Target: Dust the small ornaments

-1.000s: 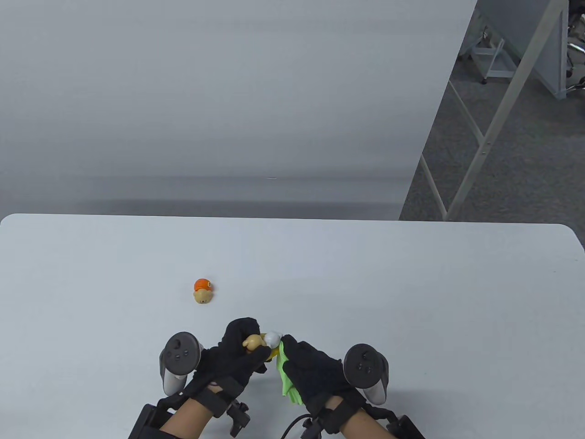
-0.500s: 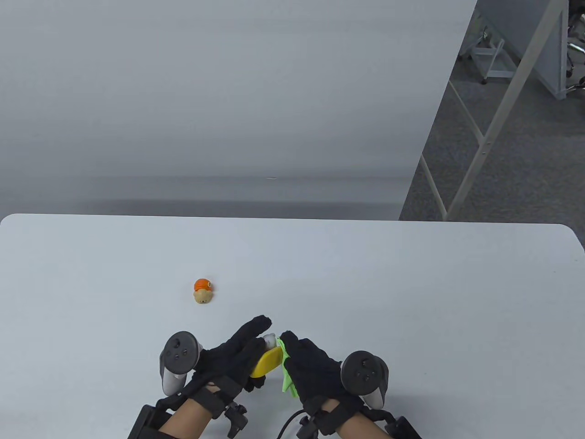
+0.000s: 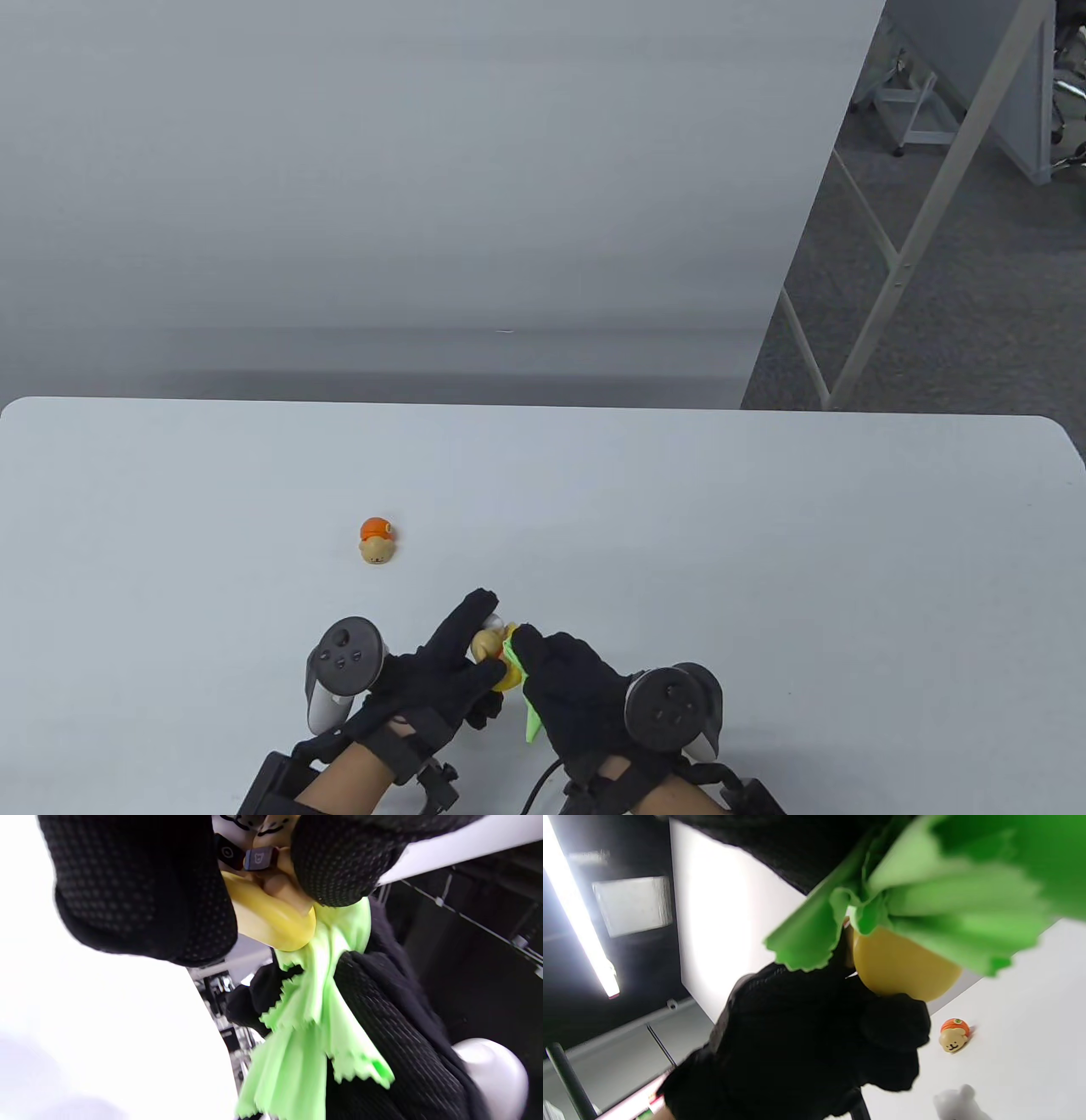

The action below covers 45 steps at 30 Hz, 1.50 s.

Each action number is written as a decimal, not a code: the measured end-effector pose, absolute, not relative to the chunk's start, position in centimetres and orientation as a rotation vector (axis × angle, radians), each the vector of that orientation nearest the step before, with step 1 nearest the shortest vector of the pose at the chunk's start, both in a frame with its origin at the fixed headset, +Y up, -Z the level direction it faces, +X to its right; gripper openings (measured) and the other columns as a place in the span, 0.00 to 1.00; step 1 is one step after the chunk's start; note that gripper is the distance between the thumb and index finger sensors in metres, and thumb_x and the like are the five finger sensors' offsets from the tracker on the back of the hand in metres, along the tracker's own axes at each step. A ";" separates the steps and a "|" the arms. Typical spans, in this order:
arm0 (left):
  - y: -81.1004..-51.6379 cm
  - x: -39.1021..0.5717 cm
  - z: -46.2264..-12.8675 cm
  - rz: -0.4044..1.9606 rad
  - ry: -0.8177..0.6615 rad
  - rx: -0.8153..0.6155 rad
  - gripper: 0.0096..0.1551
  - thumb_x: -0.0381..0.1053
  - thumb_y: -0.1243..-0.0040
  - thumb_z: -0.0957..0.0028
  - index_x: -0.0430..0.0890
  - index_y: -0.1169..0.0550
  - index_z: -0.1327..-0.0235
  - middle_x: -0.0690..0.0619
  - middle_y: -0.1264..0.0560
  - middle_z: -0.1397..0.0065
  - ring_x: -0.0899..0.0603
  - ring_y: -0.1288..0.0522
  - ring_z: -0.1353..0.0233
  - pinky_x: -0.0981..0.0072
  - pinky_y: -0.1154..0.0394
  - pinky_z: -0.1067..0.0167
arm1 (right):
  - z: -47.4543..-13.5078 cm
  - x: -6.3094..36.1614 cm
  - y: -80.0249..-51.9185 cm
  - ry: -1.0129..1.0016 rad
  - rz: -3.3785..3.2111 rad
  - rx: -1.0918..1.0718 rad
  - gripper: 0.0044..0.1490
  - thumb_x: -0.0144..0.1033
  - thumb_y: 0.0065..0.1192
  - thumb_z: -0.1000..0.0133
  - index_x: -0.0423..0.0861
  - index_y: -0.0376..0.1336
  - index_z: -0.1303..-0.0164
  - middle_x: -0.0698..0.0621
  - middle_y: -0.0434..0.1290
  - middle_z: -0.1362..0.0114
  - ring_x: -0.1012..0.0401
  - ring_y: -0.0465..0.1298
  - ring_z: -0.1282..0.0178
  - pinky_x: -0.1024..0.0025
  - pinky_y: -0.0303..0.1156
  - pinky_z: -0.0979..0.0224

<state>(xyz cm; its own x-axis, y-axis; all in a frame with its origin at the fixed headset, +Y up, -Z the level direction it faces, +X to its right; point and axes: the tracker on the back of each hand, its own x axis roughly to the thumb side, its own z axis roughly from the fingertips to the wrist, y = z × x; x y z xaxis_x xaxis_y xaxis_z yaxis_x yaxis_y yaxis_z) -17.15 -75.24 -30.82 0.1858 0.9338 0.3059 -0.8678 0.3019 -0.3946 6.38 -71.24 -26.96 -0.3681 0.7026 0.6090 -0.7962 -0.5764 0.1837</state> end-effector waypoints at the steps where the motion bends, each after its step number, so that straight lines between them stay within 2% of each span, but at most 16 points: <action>1: -75.2 -17.1 -30.9 1.269 -0.553 -0.150 0.52 0.56 0.37 0.43 0.34 0.47 0.16 0.19 0.45 0.23 0.38 0.11 0.56 0.53 0.10 0.64 | -27.0 6.5 -71.3 -0.201 2.049 0.825 0.30 0.21 0.65 0.41 0.29 0.62 0.29 0.19 0.72 0.40 0.35 0.78 0.51 0.26 0.73 0.43; 3: -75.2 -17.1 -31.0 1.275 -0.582 -0.146 0.52 0.57 0.37 0.44 0.36 0.46 0.15 0.20 0.45 0.22 0.39 0.11 0.56 0.55 0.09 0.64 | -27.3 6.8 -71.7 -0.216 2.024 0.777 0.30 0.22 0.65 0.40 0.29 0.62 0.29 0.19 0.72 0.41 0.35 0.78 0.52 0.27 0.74 0.43; 8: -75.0 -16.0 -30.6 1.488 -0.771 -0.270 0.50 0.57 0.38 0.43 0.41 0.46 0.14 0.21 0.47 0.20 0.39 0.11 0.53 0.55 0.09 0.61 | -28.5 8.1 -72.8 -0.158 1.979 0.628 0.30 0.22 0.64 0.41 0.28 0.62 0.29 0.19 0.73 0.41 0.36 0.79 0.52 0.27 0.75 0.44; 10: -74.7 -15.9 -30.5 1.527 -0.811 -0.286 0.47 0.56 0.38 0.43 0.49 0.45 0.13 0.22 0.48 0.20 0.38 0.11 0.52 0.54 0.10 0.60 | -28.9 8.4 -72.9 -0.093 1.911 0.617 0.30 0.22 0.64 0.40 0.28 0.62 0.29 0.19 0.73 0.41 0.36 0.79 0.52 0.28 0.75 0.44; 11: -74.6 -15.9 -30.5 1.541 -0.821 -0.288 0.46 0.55 0.38 0.44 0.53 0.43 0.14 0.22 0.48 0.19 0.38 0.12 0.52 0.53 0.10 0.60 | -28.9 8.5 -72.9 -0.081 1.862 0.603 0.30 0.22 0.64 0.40 0.28 0.62 0.29 0.19 0.73 0.41 0.36 0.79 0.53 0.27 0.75 0.44; 13: -74.5 -16.0 -30.6 1.553 -0.822 -0.279 0.43 0.55 0.37 0.45 0.53 0.39 0.15 0.22 0.48 0.19 0.37 0.12 0.53 0.52 0.10 0.61 | -28.8 8.3 -72.7 -0.072 1.870 0.597 0.30 0.21 0.64 0.40 0.28 0.62 0.29 0.19 0.73 0.41 0.36 0.79 0.52 0.27 0.75 0.44; 18: -74.5 -16.6 -30.6 1.425 -0.699 -0.160 0.43 0.60 0.37 0.46 0.52 0.36 0.17 0.23 0.46 0.22 0.42 0.11 0.57 0.56 0.10 0.65 | -28.2 7.5 -72.5 -0.064 1.849 0.618 0.31 0.21 0.64 0.41 0.25 0.60 0.30 0.19 0.73 0.42 0.36 0.79 0.53 0.27 0.75 0.45; 24: -74.9 -17.5 -31.1 1.394 -0.600 -0.210 0.43 0.64 0.37 0.46 0.53 0.36 0.18 0.25 0.43 0.23 0.42 0.11 0.60 0.58 0.10 0.67 | -27.8 7.3 -72.1 -0.088 1.793 0.654 0.31 0.22 0.64 0.41 0.25 0.60 0.30 0.19 0.73 0.41 0.36 0.79 0.53 0.27 0.75 0.45; 26: -74.8 -17.7 -31.1 1.340 -0.573 -0.175 0.44 0.67 0.36 0.48 0.54 0.35 0.19 0.26 0.40 0.25 0.42 0.11 0.61 0.58 0.10 0.68 | -28.0 7.4 -72.2 -0.081 1.774 0.660 0.31 0.22 0.64 0.40 0.26 0.60 0.30 0.19 0.73 0.41 0.36 0.79 0.52 0.27 0.75 0.45; 28: -74.9 -17.7 -31.1 1.319 -0.540 -0.168 0.47 0.70 0.34 0.53 0.53 0.33 0.22 0.32 0.32 0.29 0.42 0.10 0.63 0.59 0.10 0.70 | -28.2 7.6 -72.2 -0.073 1.749 0.659 0.31 0.21 0.63 0.40 0.26 0.60 0.29 0.19 0.73 0.41 0.36 0.79 0.52 0.27 0.75 0.44; 30: -74.8 -17.6 -31.1 1.342 -0.528 -0.186 0.45 0.68 0.31 0.55 0.47 0.28 0.29 0.38 0.24 0.37 0.43 0.09 0.63 0.58 0.09 0.71 | -28.2 7.7 -72.2 -0.076 1.740 0.661 0.31 0.21 0.63 0.40 0.27 0.60 0.28 0.19 0.72 0.40 0.36 0.78 0.51 0.27 0.74 0.43; 34: -74.5 -17.4 -31.1 1.326 -0.484 -0.231 0.42 0.65 0.28 0.53 0.38 0.23 0.36 0.38 0.18 0.44 0.41 0.08 0.66 0.56 0.08 0.75 | -28.3 8.0 -72.2 -0.136 1.794 0.692 0.30 0.21 0.64 0.40 0.29 0.61 0.28 0.19 0.72 0.40 0.35 0.78 0.50 0.26 0.74 0.43; 38: -75.0 -17.3 -30.9 1.328 -0.439 -0.378 0.42 0.65 0.32 0.45 0.30 0.23 0.40 0.37 0.16 0.48 0.43 0.07 0.70 0.58 0.08 0.78 | -28.0 7.9 -72.2 -0.179 1.886 0.770 0.30 0.21 0.64 0.40 0.31 0.61 0.28 0.19 0.71 0.39 0.35 0.77 0.49 0.26 0.73 0.42; 45: -76.1 -18.4 -30.9 1.480 -0.230 -0.336 0.42 0.66 0.38 0.40 0.28 0.26 0.39 0.37 0.16 0.48 0.49 0.07 0.70 0.66 0.06 0.79 | -26.1 5.8 -71.0 -0.323 2.021 1.012 0.29 0.20 0.66 0.41 0.36 0.62 0.29 0.19 0.71 0.38 0.34 0.77 0.49 0.25 0.72 0.41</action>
